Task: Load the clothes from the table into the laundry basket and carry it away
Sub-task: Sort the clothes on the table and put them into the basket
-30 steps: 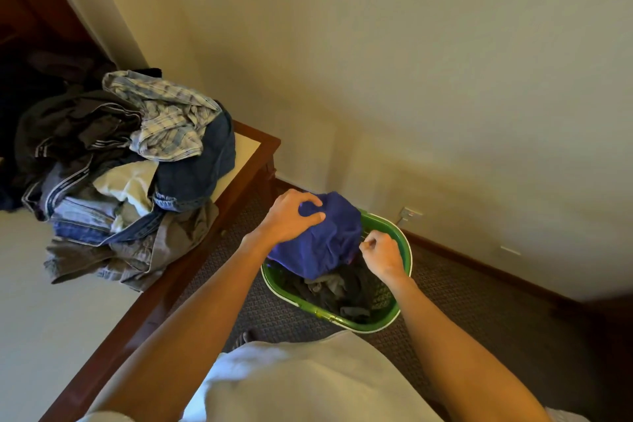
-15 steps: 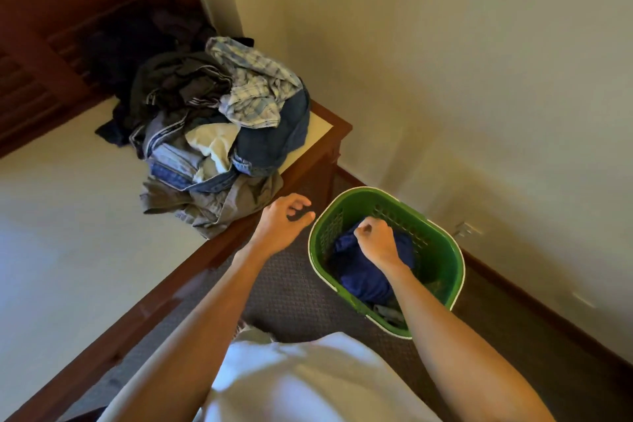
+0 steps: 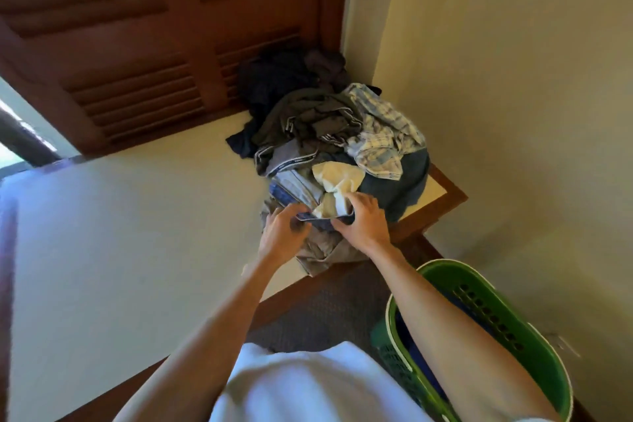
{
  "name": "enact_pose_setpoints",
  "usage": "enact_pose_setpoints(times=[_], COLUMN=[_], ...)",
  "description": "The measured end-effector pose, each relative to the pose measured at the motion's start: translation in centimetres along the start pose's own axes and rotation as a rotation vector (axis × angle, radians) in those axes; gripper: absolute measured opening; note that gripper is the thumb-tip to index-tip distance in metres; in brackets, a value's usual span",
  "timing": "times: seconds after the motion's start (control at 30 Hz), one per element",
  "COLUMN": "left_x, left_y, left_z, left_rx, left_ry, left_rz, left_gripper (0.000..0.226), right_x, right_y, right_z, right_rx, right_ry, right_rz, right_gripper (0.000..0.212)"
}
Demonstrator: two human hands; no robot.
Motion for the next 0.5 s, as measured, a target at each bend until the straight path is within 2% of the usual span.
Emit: enact_pose_setpoints(times=[0.03,0.07,0.13,0.17,0.27,0.37,0.43,0.5], left_x=[-0.7,-1.5,-3.1,-3.9,-5.5,-6.0,-5.9,-5.7], left_y=[-1.2,-2.5,-4.7,-5.7,-7.4,-7.9,-8.4,-8.6], left_z=[-0.2,-0.4,-0.7,-1.0,-2.1,-4.0,-5.6,-6.6], left_rx=[-0.013,-0.025,-0.047,-0.063,-0.097,-0.12,-0.141,-0.177], left_ry=[-0.004,-0.011,-0.01,0.002,0.075,0.082,0.04,-0.051], left_rz=[-0.003,-0.006,-0.019,-0.025,0.001,-0.039,-0.095,-0.132], left_gripper=[0.033,0.032,0.033,0.035,0.033,0.039,0.049,0.061], right_x=[1.3,2.5,4.3,4.9,5.7,6.5,6.9,6.2], right_y=[-0.7,-1.3,-2.9,-3.9,-6.4,-9.0,-10.6,-11.2], right_z=[-0.7,-1.2,-2.0,-2.2,-2.4,-2.0,-2.0,-3.2], right_rx=[0.037,0.1,0.239,0.271,0.205,0.13,0.059,-0.009], right_ry=[-0.045,-0.073,-0.066,-0.056,-0.049,-0.159,-0.249,-0.23], right_rz=[0.04,0.043,-0.029,-0.051,-0.111,-0.206,-0.237,-0.29], right_gripper=[0.059,0.05,0.015,0.009,0.016,0.018,0.018,0.017])
Point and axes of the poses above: each hand's wrist, its own z-axis away from the middle knuckle, its own x-axis out of the palm, y = z × x, the point moved 1 cm from there along -z, towards the middle knuckle, and after that the axes turned 3 degrees about -z, right-handed, at the moved point
